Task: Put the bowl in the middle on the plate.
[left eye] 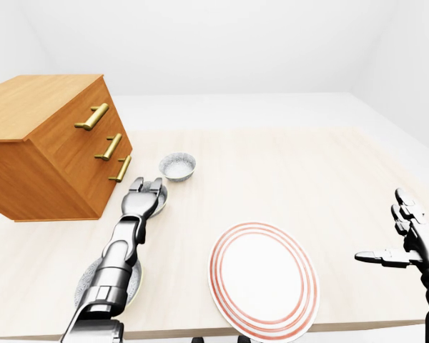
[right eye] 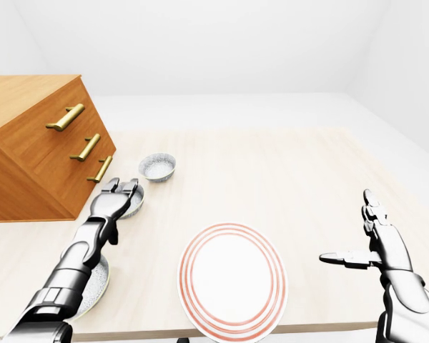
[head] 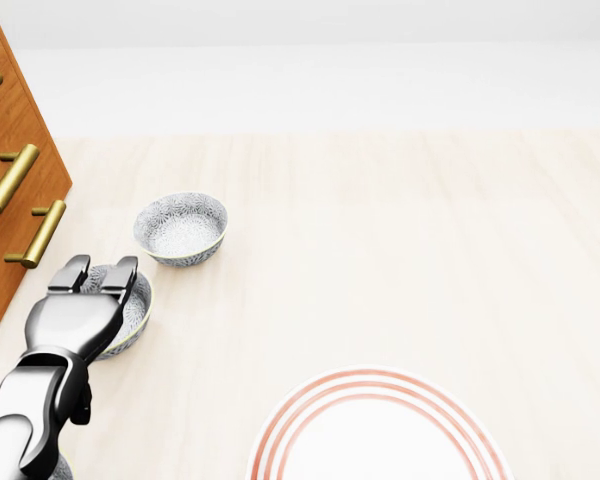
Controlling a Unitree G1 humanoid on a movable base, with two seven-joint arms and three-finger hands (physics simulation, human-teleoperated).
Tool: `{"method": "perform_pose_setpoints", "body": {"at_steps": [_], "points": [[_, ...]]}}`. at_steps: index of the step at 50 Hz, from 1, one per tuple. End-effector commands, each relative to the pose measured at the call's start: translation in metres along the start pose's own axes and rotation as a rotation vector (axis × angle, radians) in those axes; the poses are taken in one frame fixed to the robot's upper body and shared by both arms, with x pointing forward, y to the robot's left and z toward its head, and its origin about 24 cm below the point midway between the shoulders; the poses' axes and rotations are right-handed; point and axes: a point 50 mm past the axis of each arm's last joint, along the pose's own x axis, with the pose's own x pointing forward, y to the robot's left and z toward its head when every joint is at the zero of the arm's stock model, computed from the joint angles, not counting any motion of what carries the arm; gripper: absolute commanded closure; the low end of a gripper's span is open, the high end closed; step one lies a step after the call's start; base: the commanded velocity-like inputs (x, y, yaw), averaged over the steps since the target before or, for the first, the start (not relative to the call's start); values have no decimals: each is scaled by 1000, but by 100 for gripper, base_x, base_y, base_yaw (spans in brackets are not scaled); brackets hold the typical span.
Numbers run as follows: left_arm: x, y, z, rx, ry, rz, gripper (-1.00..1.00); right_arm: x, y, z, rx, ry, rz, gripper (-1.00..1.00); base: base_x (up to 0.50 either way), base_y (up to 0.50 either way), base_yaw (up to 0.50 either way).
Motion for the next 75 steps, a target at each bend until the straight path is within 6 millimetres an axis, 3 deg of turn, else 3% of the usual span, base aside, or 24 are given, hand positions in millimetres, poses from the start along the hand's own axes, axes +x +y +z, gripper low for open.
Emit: {"method": "perform_pose_setpoints", "body": {"at_steps": [1,45,46,47,50,51,52,53,54,75], "points": [[5,-10,-3,1,12,-27,-100,0,0,-1,-1,3,1,-100,0,0,0],[8,-16,7,-41,-13,-30,-100,-1,-1,1,-6,-2,-4,-100,0,0,0],[8,-17,8,-43,-15,-35,-83,-1,-1,0,-5,-1,-3,-100,0,0,0],[8,-17,8,-42,-15,-35,-78,0,0,-1,-4,1,-3,-100,0,0,0],[8,-17,9,-46,-17,-36,-91,0,0,-2,-2,7,-3,-100,0,0,0],[7,-16,9,-46,-20,-35,-82,0,0,-2,-2,8,-3,-100,0,0,0],[7,-16,9,-48,-20,-32,-29,0,0,-1,-2,5,-3,-100,0,0,0],[7,-14,11,-55,-30,-21,73,-1,-1,0,-4,-1,-3,-100,0,0,0],[7,-13,11,-51,-30,-18,100,-1,-1,0,-5,-2,-3,-100,0,0,0],[5,-13,18,-82,-55,-17,100,-1,-1,2,-3,-9,2,-100,0,0,0]]}}
